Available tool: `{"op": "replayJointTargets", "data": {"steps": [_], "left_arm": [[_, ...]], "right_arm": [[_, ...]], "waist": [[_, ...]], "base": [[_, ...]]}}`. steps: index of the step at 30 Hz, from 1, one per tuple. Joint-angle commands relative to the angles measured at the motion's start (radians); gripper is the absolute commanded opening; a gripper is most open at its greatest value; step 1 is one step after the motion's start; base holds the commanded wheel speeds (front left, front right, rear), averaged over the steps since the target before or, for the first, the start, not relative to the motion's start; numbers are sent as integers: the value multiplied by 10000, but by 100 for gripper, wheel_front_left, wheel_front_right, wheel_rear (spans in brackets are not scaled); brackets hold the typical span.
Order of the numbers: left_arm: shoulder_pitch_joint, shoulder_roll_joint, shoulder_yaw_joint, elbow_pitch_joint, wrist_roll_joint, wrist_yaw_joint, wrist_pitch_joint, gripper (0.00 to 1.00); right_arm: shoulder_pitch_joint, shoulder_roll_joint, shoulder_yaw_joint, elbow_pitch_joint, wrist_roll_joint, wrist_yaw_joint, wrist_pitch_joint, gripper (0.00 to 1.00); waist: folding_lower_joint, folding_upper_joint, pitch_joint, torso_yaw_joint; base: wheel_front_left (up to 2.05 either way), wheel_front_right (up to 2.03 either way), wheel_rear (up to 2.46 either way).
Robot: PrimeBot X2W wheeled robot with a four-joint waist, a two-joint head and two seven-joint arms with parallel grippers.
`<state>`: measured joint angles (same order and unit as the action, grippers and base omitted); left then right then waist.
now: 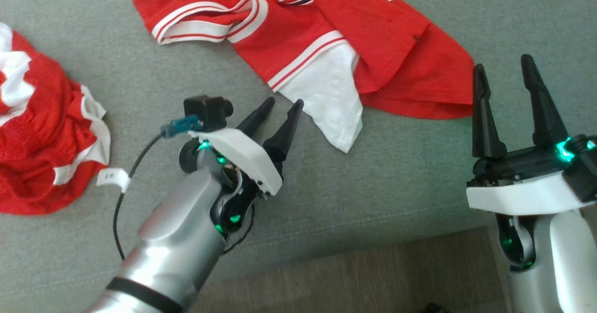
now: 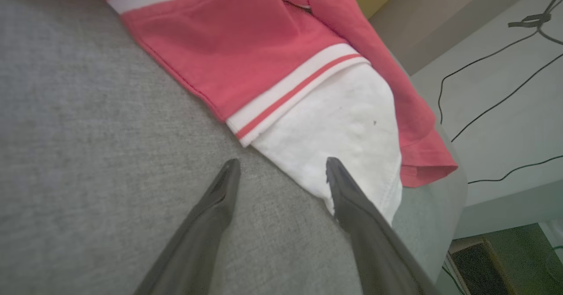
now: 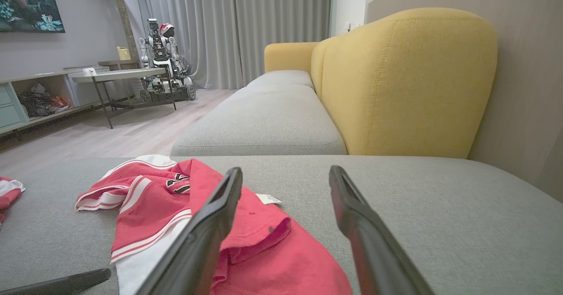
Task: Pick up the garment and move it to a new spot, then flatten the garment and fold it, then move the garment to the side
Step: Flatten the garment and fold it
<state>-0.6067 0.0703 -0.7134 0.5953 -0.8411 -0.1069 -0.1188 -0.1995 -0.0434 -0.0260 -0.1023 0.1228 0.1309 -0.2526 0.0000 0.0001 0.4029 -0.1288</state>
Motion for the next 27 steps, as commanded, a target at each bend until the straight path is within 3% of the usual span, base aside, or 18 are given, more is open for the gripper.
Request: {"op": "replayJointTargets", "data": {"steps": [1, 7, 8, 9, 10, 15, 19, 27], "left_arm": [[-14, -157, -72, 380, -354, -187, 384, 100], [-464, -192, -289, 1101, -1036, -222, 325, 100], [-506, -194, -342, 1023, -1280, -227, 199, 83], [-571, -195, -468, 921, -1435, -230, 41, 32], [-632, -196, -618, 845, -1530, -232, -133, 0], [-826, -172, -1075, 843, -1477, -234, -889, 0], [-712, 365, -882, 657, -849, -236, -1378, 0], [1646, 1718, 2365, -2342, 1355, 734, -1426, 0]], "right_arm": [[-200, -68, 285, -364, 16, -2, -92, 100], [-229, -68, 362, -447, -12, -2, -92, 100], [-226, -68, 354, -458, -29, -2, -92, 100], [-219, -68, 338, -465, -51, -2, -92, 100], [-209, -68, 321, -468, -73, -2, -92, 100], [-147, -68, 228, -440, -175, -2, -92, 100], [-1, -68, 120, -429, -293, -2, -92, 100], [454, -68, 81, 150, -473, -2, -92, 100]], "waist": [[0, -1, 38, -172], [0, -1, 143, -445], [0, -1, 157, -459], [0, -1, 166, -462], [0, -1, 168, -456], [0, -1, 75, -334], [0, -1, -90, -49], [0, -1, -433, 705]], "base": [[0, 0, 0], [0, 0, 0], [0, 0, 0], [0, 0, 0], [0, 0, 0], [0, 0, 0], [0, 0, 0], [0, 0, 0]]}}
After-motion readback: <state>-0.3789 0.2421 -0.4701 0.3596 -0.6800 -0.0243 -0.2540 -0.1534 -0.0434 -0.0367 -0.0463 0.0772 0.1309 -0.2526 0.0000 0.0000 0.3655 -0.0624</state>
